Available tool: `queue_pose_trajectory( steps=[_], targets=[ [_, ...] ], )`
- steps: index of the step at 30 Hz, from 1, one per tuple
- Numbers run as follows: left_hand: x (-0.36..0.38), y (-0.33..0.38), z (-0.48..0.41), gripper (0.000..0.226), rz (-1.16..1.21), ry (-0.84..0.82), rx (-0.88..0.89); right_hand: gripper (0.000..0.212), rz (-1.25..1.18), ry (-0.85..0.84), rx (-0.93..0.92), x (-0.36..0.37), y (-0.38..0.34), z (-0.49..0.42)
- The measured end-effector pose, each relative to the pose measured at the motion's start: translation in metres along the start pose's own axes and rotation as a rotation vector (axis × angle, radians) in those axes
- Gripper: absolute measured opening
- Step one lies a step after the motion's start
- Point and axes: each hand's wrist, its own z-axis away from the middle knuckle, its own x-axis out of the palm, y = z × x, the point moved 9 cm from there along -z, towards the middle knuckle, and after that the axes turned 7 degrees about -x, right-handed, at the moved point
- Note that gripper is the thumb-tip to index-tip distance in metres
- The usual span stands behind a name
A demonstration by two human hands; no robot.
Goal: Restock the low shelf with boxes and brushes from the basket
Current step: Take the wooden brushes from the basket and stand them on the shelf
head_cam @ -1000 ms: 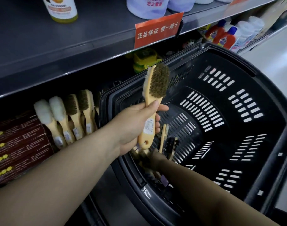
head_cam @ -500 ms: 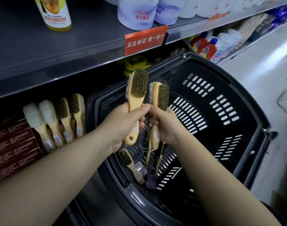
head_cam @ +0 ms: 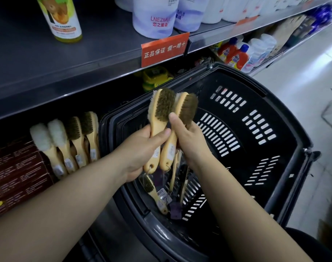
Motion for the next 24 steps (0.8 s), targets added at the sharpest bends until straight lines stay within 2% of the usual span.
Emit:
queue_pose_trajectory(
  steps=[3, 5, 7, 9, 10, 12, 13, 14, 15, 16, 17, 20, 24],
  targets=[
    [0.002, 0.003, -0.001, 0.024, -0.038, -0.021, 0.04, 0.024, 0.048, -0.008, -0.083, 0.001, -0.008, -0.003],
    [-0.003, 0.006, -0.002, 0.028, -0.05, 0.029, 0.071, 0.019, -0.012, -0.137, -0.073, 0.01, -0.005, -0.005],
    [-0.012, 0.012, -0.003, 0.026, -0.072, 0.114, 0.112, 0.022, -0.228, -0.263, 0.014, 0.013, 0.006, -0.007],
    [-0.021, 0.016, -0.004, 0.022, -0.068, 0.163, 0.127, 0.039, -0.397, -0.242, 0.165, 0.005, 0.036, -0.016],
    [-0.024, 0.017, -0.004, 0.02, -0.056, 0.171, 0.123, 0.044, -0.351, -0.198, 0.26, -0.002, 0.06, -0.018],
    [-0.027, 0.017, -0.004, 0.015, -0.037, 0.166, 0.098, 0.037, 0.026, -0.196, 0.434, -0.015, 0.12, -0.017],
    [-0.027, 0.016, -0.004, 0.013, -0.038, 0.161, 0.082, 0.031, 0.318, -0.297, 0.497, -0.018, 0.15, -0.012],
    [-0.027, 0.015, -0.003, 0.012, -0.052, 0.158, 0.069, 0.026, 0.632, -0.47, 0.544, -0.017, 0.182, -0.003],
    [-0.026, 0.014, -0.002, 0.012, -0.074, 0.155, 0.058, 0.025, 0.872, -0.644, 0.578, -0.015, 0.211, 0.007],
    [-0.026, 0.014, -0.002, 0.012, -0.086, 0.151, 0.049, 0.032, 1.039, -0.746, 0.581, -0.012, 0.233, 0.017],
    [-0.026, 0.014, -0.002, 0.012, -0.086, 0.145, 0.044, 0.042, 1.116, -0.783, 0.594, -0.009, 0.251, 0.025],
    [-0.026, 0.014, -0.002, 0.008, -0.062, 0.124, 0.037, 0.066, 1.025, -0.697, 0.667, 0.005, 0.287, 0.045],
    [-0.028, 0.011, -0.004, 0.005, -0.055, 0.131, 0.021, 0.057, 1.078, -0.732, 0.656, 0.018, 0.302, 0.053]
  ],
)
